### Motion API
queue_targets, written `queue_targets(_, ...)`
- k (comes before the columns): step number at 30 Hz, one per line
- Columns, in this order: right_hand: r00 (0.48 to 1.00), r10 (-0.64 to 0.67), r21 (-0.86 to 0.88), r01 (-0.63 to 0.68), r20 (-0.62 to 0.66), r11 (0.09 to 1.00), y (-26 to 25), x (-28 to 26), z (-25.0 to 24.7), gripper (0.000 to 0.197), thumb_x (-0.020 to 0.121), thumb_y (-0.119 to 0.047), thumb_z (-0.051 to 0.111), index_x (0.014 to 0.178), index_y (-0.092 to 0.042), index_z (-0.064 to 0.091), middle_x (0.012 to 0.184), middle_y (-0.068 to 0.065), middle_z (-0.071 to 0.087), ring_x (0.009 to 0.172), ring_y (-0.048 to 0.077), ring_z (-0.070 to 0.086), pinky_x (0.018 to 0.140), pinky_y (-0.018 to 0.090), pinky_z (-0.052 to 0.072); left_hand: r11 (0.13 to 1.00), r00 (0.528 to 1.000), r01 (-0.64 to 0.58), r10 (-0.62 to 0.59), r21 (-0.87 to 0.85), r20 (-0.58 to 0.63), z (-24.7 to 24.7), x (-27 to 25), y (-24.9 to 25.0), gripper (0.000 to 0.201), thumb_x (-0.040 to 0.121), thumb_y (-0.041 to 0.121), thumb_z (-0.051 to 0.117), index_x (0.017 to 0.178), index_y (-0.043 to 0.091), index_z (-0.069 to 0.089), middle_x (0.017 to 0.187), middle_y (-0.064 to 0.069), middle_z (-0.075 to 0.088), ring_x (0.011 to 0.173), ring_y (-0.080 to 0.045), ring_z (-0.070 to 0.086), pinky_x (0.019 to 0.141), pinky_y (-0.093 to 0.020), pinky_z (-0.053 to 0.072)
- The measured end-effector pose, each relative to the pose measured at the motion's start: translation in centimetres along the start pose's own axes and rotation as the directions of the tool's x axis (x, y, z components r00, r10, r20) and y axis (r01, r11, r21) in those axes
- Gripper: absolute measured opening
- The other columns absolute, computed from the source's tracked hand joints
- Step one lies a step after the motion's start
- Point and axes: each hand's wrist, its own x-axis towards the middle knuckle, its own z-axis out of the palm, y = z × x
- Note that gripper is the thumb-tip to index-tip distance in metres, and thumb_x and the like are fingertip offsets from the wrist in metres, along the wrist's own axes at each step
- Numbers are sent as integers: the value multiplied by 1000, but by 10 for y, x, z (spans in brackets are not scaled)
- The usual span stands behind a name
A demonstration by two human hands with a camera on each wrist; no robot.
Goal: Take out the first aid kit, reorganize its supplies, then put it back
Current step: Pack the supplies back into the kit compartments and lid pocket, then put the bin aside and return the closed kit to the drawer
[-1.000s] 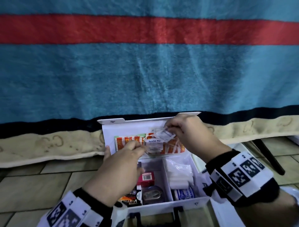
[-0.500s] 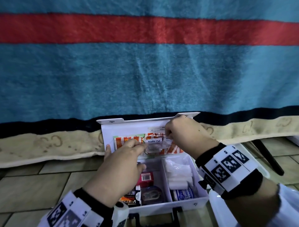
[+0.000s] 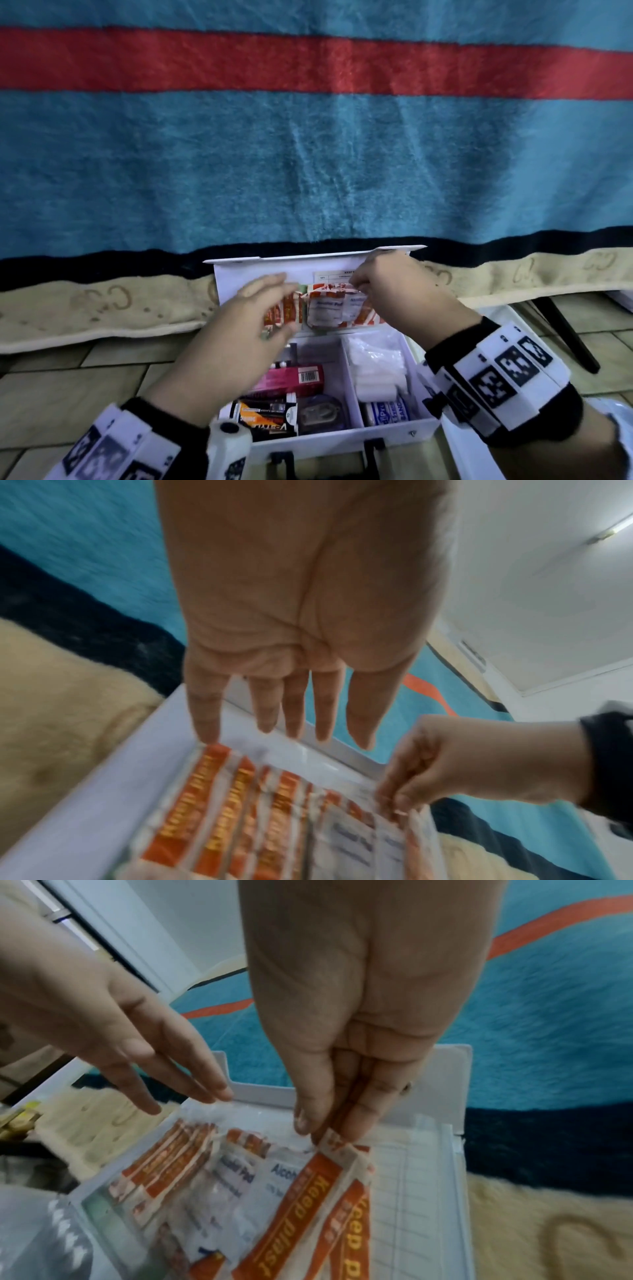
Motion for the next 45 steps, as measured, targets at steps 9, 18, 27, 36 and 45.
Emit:
queue_targets(9,849,127,51,-117,-513,992,24,-17,-4,47,67,-7,73,111,-17,60,102,7,52,95,30,48,80,40,41,964,892,133,-15,230,-452,-34,19,-40,57,75,12,73,128,19,52,115,-9,46,113,-29,36,101,-36,28)
queue_targets(18,945,169,224,-107,-281,969,25,-62,-19,2,89,-22,58,89,-20,60,87,1,66,88,22,58,77,35,41,1000,950,8,-9,-3,-313,-39,-10,-38,21,84,7,63,82,27,59,80,12,67,79,-10,62,72,-34,48)
queue_targets(27,960,148,260,-209,237,943,15,-151,26,14,80,-27,65,80,-40,59,113,-30,47,105,-18,40,79,-2,29,983,979,59,-23,-174,201,9,-96,-74,34,75,23,67,72,54,53,94,49,57,105,22,52,85,5,35)
queue_targets(36,944,141,-30,-139,297,990,-9,-158,30,57,74,-16,55,126,-28,37,107,-11,51,105,16,51,71,18,34,1000,937,-11,0,27,351,2,-89,-63,77,33,85,66,106,73,44,99,49,48,111,16,48,83,2,33)
queue_targets(45,944,285,-26,-285,166,958,-3,-143,52,48,85,-18,62,129,-32,50,126,-8,59,128,18,44,98,25,38,960,974,-98,38,262,225,31,-73,-64,61,44,24,91,101,31,70,117,17,56,110,-15,58,88,-25,46)
